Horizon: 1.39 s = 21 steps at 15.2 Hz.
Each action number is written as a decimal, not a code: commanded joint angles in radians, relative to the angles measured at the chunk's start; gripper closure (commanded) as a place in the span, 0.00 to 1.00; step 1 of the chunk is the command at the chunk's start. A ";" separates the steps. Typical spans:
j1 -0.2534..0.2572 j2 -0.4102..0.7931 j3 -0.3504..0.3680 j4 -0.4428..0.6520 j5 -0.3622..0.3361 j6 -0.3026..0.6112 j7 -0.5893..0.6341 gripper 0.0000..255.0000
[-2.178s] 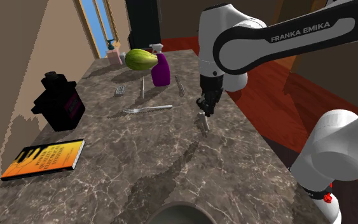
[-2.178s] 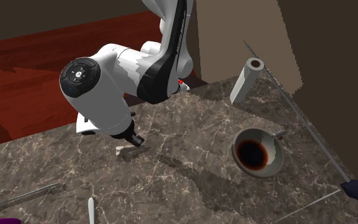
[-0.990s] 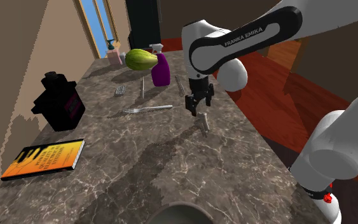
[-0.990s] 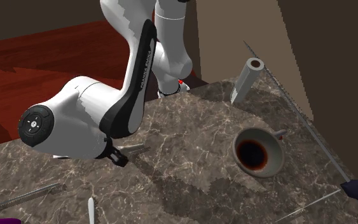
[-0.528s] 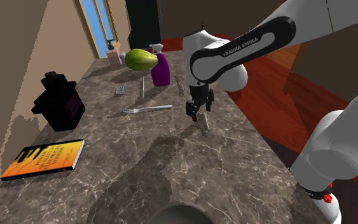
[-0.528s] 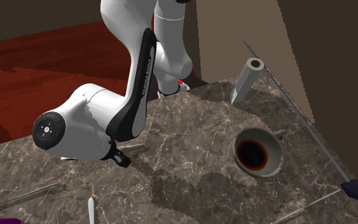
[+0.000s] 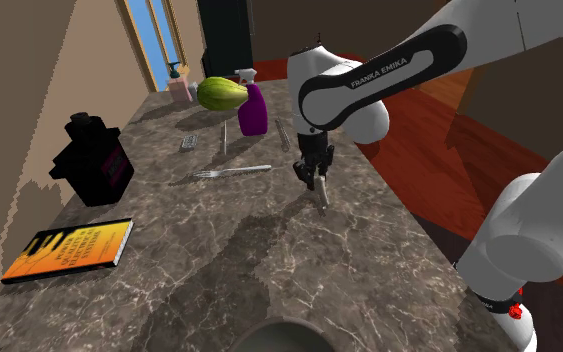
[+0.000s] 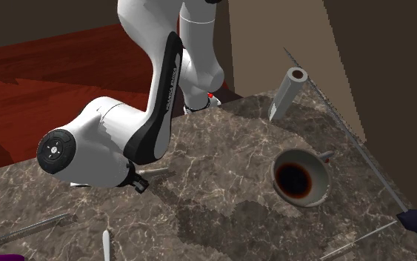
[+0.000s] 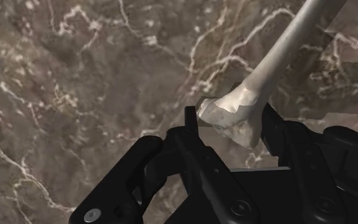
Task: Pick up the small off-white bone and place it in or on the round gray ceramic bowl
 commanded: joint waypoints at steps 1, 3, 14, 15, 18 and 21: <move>-0.001 0.004 -0.001 -0.004 -0.002 -0.001 0.000 1.00; -0.001 0.002 -0.001 -0.005 -0.002 0.000 0.001 1.00; -0.002 -0.031 -0.005 0.059 0.001 -0.098 -0.004 1.00; -0.002 -0.035 -0.006 0.069 0.001 -0.112 -0.005 1.00; -0.002 -0.046 -0.008 0.100 0.002 -0.153 -0.006 1.00; -0.002 -0.054 -0.010 0.133 0.002 -0.194 -0.007 1.00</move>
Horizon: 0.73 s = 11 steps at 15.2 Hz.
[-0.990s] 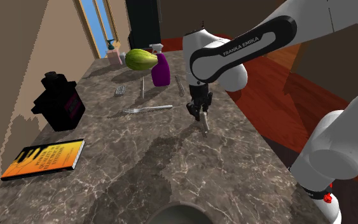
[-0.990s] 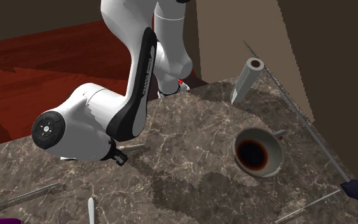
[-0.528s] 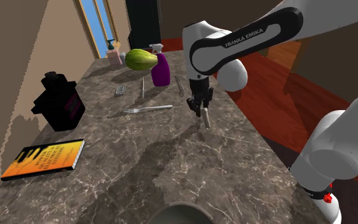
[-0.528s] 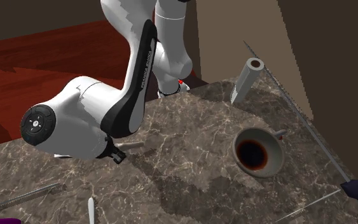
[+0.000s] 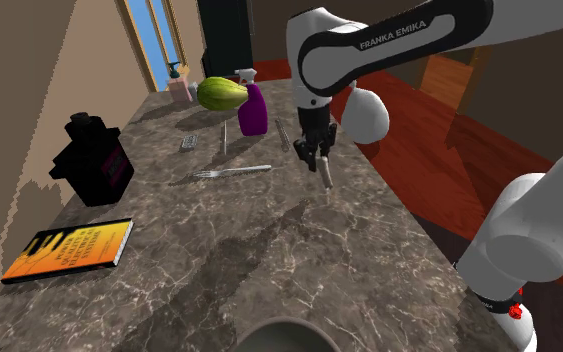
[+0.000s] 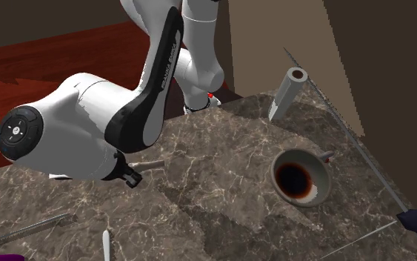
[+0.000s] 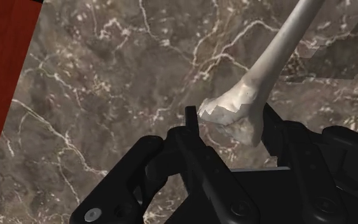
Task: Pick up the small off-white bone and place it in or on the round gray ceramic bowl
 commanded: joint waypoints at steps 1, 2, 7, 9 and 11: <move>0.000 -0.006 -0.001 0.022 0.000 -0.028 0.000 1.00; 0.000 -0.008 -0.001 0.034 0.000 -0.042 -0.001 1.00; -0.001 -0.015 -0.004 0.094 0.000 -0.109 -0.001 1.00; -0.002 -0.016 -0.005 0.120 0.000 -0.136 -0.002 1.00; -0.002 -0.017 -0.006 0.146 -0.001 -0.163 -0.002 1.00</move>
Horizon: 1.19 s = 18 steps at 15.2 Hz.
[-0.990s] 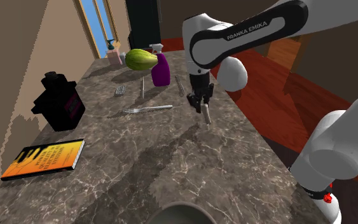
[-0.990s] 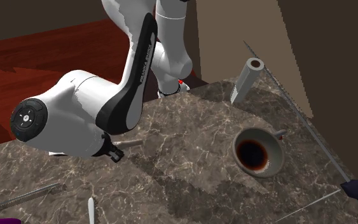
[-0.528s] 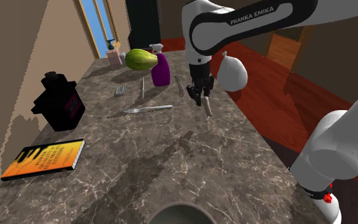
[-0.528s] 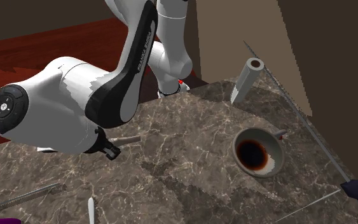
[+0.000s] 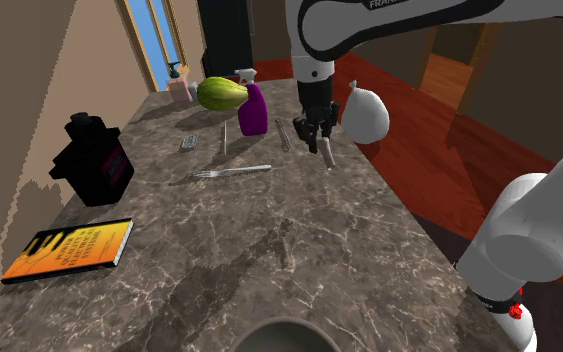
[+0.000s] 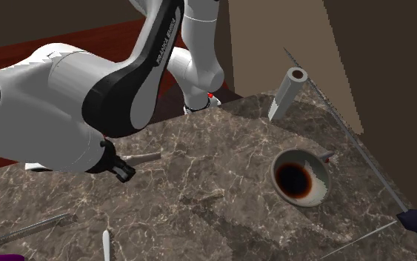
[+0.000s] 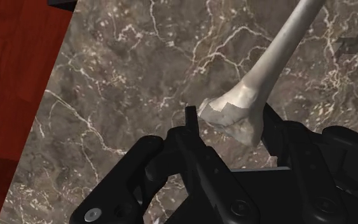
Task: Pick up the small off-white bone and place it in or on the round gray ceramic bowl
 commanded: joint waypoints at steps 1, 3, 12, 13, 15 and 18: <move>-0.001 0.002 -0.001 0.029 -0.001 -0.027 -0.001 1.00; -0.002 0.003 -0.002 0.056 -0.002 -0.054 -0.001 1.00; 0.036 -0.042 0.051 0.078 0.034 -0.117 0.084 1.00; 0.045 -0.052 0.066 0.070 0.044 -0.118 0.106 1.00; 0.065 -0.070 0.095 0.058 0.064 -0.121 0.150 1.00; 0.093 -0.089 0.142 0.048 0.094 -0.124 0.218 1.00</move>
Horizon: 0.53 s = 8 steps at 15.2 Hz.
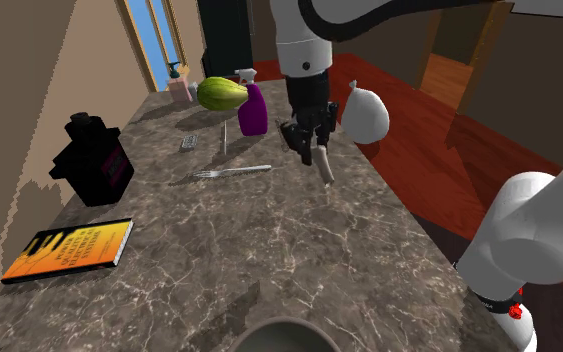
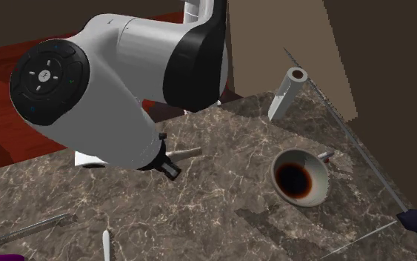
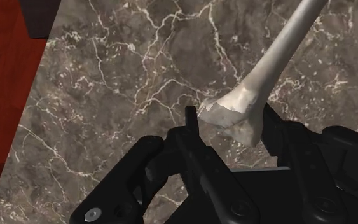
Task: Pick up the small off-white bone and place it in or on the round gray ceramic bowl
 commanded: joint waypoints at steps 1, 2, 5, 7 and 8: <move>0.020 -0.008 0.034 0.000 0.021 -0.003 0.052 1.00; 0.029 -0.011 0.051 0.000 0.031 -0.004 0.075 1.00; 0.056 -0.014 0.101 0.007 0.059 -0.004 0.147 1.00; 0.072 -0.010 0.136 0.016 0.076 -0.004 0.197 1.00; 0.081 -0.006 0.154 0.023 0.084 -0.003 0.222 1.00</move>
